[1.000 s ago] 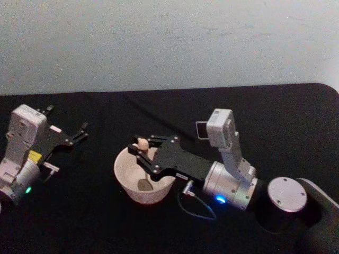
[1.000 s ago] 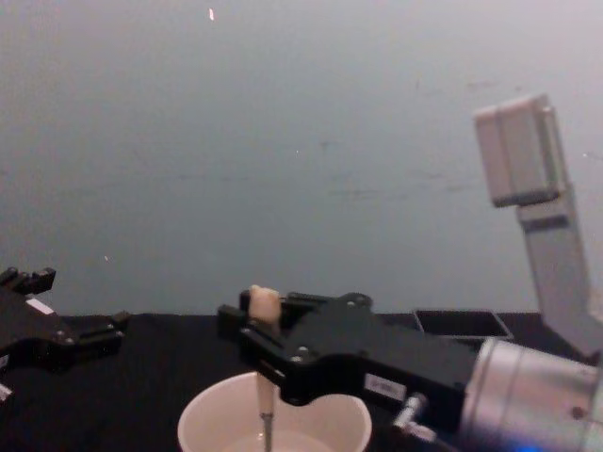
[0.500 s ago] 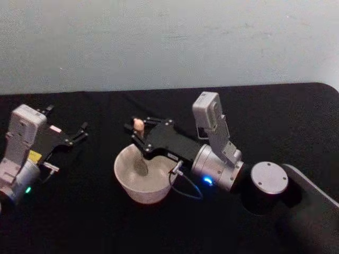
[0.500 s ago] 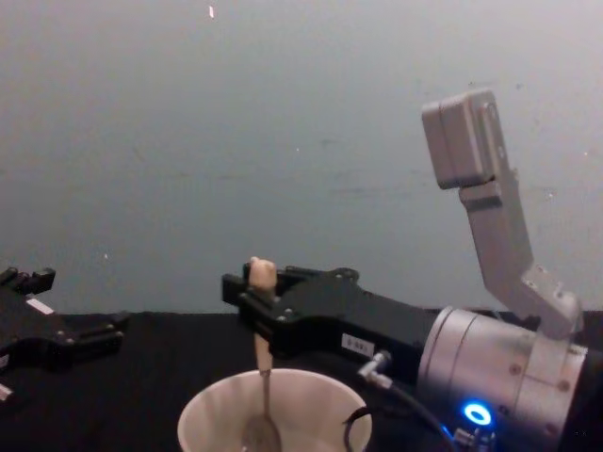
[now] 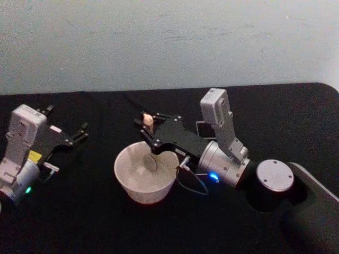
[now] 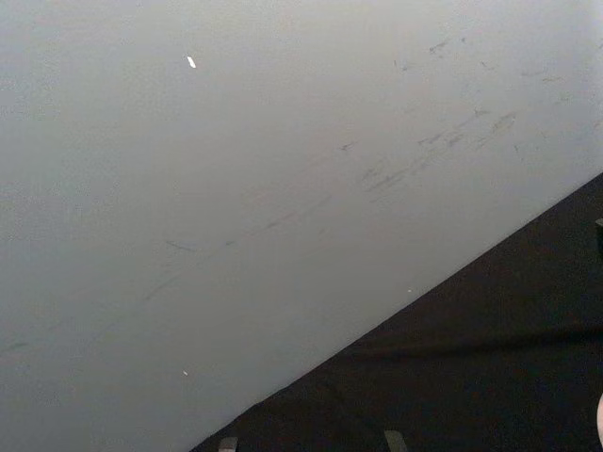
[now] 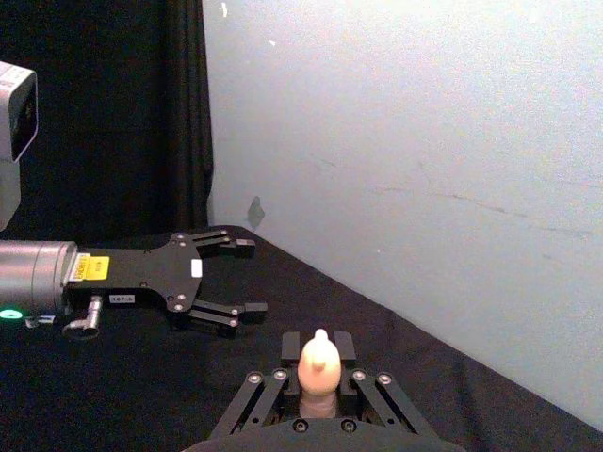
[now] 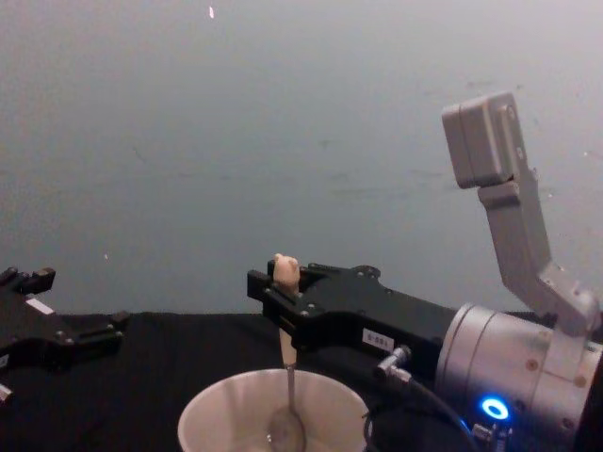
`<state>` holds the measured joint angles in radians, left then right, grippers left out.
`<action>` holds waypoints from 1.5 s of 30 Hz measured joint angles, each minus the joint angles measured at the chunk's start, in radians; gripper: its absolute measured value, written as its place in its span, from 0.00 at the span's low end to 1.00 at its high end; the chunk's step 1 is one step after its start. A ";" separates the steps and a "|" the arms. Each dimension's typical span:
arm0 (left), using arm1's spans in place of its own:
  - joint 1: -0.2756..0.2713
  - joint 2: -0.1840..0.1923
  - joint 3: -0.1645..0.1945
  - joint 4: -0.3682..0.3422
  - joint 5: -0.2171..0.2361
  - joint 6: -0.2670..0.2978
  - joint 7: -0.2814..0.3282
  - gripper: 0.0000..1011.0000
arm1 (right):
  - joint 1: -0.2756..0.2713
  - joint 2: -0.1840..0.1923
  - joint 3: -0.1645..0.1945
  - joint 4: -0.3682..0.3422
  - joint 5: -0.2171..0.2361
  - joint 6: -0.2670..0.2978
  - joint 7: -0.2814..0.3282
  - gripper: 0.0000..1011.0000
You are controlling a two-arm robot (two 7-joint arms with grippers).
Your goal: Pick up the stirring spoon with one hand, stir inside the cup, then place it back in its original position.
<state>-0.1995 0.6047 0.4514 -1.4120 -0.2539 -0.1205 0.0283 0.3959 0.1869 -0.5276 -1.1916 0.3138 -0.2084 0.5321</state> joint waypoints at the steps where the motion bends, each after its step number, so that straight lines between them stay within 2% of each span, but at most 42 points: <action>1: 0.000 0.000 0.000 0.000 0.000 0.000 0.000 0.99 | -0.001 0.000 0.000 -0.001 0.000 0.000 0.000 0.21; 27: 0.000 0.000 0.000 0.000 0.000 0.000 0.000 0.99 | -0.013 0.005 0.009 -0.038 -0.006 0.009 0.004 0.21; 33: 0.000 0.000 0.000 0.000 0.000 0.000 0.000 0.99 | -0.027 0.019 0.020 -0.091 0.006 0.021 -0.001 0.21; 45: 0.000 0.000 0.000 0.000 0.000 0.000 0.000 0.99 | -0.061 0.080 0.076 -0.286 0.060 0.046 -0.022 0.21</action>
<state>-0.1995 0.6047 0.4514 -1.4120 -0.2539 -0.1205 0.0283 0.3346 0.2670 -0.4515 -1.4771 0.3736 -0.1628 0.5102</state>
